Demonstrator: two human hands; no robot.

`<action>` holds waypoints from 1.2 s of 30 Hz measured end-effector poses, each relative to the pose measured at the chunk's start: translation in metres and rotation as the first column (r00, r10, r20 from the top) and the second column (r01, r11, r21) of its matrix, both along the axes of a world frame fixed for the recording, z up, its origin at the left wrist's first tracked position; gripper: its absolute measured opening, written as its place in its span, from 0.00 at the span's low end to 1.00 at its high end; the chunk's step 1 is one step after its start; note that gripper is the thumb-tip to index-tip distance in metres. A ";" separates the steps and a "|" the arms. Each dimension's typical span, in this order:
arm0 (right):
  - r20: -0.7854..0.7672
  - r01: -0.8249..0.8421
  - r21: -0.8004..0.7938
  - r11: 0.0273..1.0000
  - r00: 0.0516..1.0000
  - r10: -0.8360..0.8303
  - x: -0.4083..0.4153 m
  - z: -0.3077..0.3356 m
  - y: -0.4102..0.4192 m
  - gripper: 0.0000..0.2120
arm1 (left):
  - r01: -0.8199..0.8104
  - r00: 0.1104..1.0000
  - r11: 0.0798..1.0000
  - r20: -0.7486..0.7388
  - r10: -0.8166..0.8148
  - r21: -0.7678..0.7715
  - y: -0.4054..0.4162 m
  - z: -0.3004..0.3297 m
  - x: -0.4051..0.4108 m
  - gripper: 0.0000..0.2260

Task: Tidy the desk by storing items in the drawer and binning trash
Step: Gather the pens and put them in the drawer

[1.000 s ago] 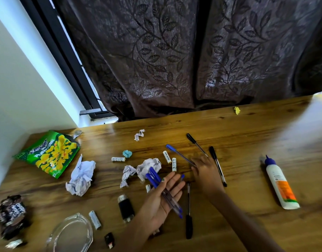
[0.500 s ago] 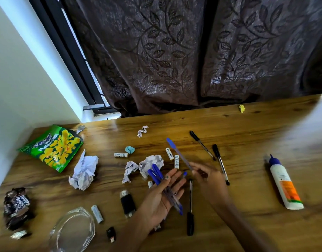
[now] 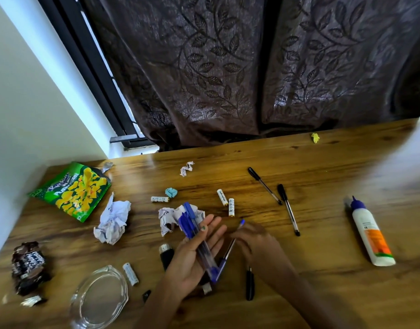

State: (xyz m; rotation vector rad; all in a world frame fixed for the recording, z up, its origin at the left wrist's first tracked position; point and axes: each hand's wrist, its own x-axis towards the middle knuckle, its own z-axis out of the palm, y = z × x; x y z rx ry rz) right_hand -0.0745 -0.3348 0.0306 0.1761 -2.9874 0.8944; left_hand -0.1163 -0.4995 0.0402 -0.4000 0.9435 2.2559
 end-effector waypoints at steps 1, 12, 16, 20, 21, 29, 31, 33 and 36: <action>0.010 -0.071 0.111 0.991 0.997 0.070 -0.002 -0.004 -0.001 0.15 | -0.001 1.000 1.000 -0.006 0.001 -0.003 -0.003 0.001 0.000 0.16; -0.148 -0.260 0.415 0.872 0.926 0.346 -0.005 -0.018 -0.003 0.22 | -0.036 0.999 0.998 0.019 0.035 0.046 -0.010 0.006 0.004 0.18; -0.294 -0.117 0.291 0.950 0.934 0.205 -0.004 -0.008 0.013 0.16 | -0.039 0.999 0.998 0.021 0.038 0.051 -0.010 0.005 0.005 0.19; -0.386 0.057 0.195 0.979 0.922 0.024 -0.007 0.009 0.020 0.11 | -0.042 0.998 0.996 0.043 0.039 0.077 -0.006 0.006 0.007 0.21; -0.379 0.085 0.131 0.988 0.925 -0.030 -0.007 0.013 0.018 0.11 | -0.038 0.998 0.996 0.046 0.034 0.082 -0.005 0.006 0.008 0.21; -0.037 0.138 -0.331 0.934 0.987 -0.159 0.004 0.023 -0.024 0.08 | 0.066 0.998 0.997 -0.019 -0.065 0.042 0.014 0.010 0.018 0.17; -0.021 0.136 -0.351 0.926 0.988 -0.153 0.005 0.021 -0.029 0.08 | 0.079 0.996 0.997 -0.033 -0.078 0.021 0.017 0.012 0.020 0.17; 0.018 0.138 -0.339 0.931 0.990 -0.140 0.006 0.018 -0.029 0.07 | 0.096 0.995 0.995 -0.015 -0.096 -0.007 0.017 0.013 0.021 0.15; 0.057 0.143 -0.372 0.917 0.990 -0.131 0.005 0.025 -0.021 0.06 | 0.131 0.990 0.991 0.058 -0.128 -0.039 0.011 0.011 0.022 0.14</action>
